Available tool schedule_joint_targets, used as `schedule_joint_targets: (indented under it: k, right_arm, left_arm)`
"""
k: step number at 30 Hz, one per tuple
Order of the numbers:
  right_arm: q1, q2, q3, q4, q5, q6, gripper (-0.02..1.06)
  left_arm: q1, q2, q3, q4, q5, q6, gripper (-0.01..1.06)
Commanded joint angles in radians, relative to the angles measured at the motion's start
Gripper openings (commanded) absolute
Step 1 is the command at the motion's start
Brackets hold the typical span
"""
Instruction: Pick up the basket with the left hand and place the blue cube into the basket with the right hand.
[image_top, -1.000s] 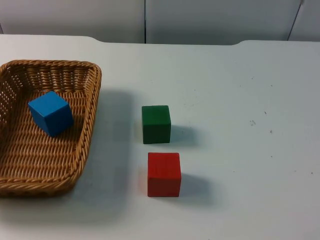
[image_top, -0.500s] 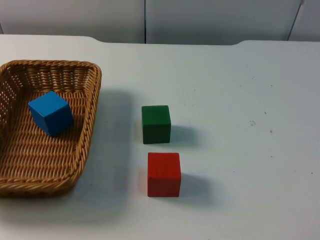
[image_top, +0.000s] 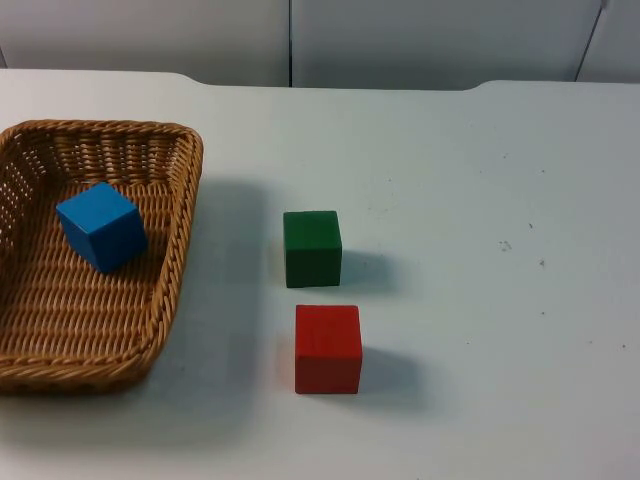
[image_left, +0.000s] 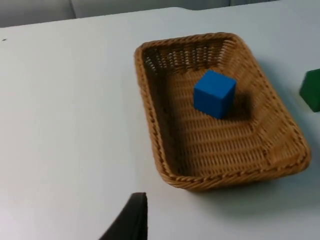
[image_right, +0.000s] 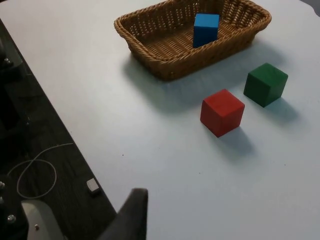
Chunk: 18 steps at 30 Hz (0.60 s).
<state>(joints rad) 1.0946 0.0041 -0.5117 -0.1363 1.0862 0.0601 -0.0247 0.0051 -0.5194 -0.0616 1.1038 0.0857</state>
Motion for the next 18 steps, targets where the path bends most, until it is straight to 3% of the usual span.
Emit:
schedule_joint_targets:
  k: [1, 18]
  right_arm:
    - [-0.004, -0.004, 0.005, 0.004, -0.009, -0.008, 1.0]
    - [-0.004, -0.004, 0.005, 0.004, -0.009, -0.008, 1.0]
  left_arm:
    - [-0.006, -0.005, 0.007, 0.05, -0.026, -0.073, 1.05]
    - [-0.006, -0.005, 0.007, 0.044, -0.026, -0.063, 1.05]
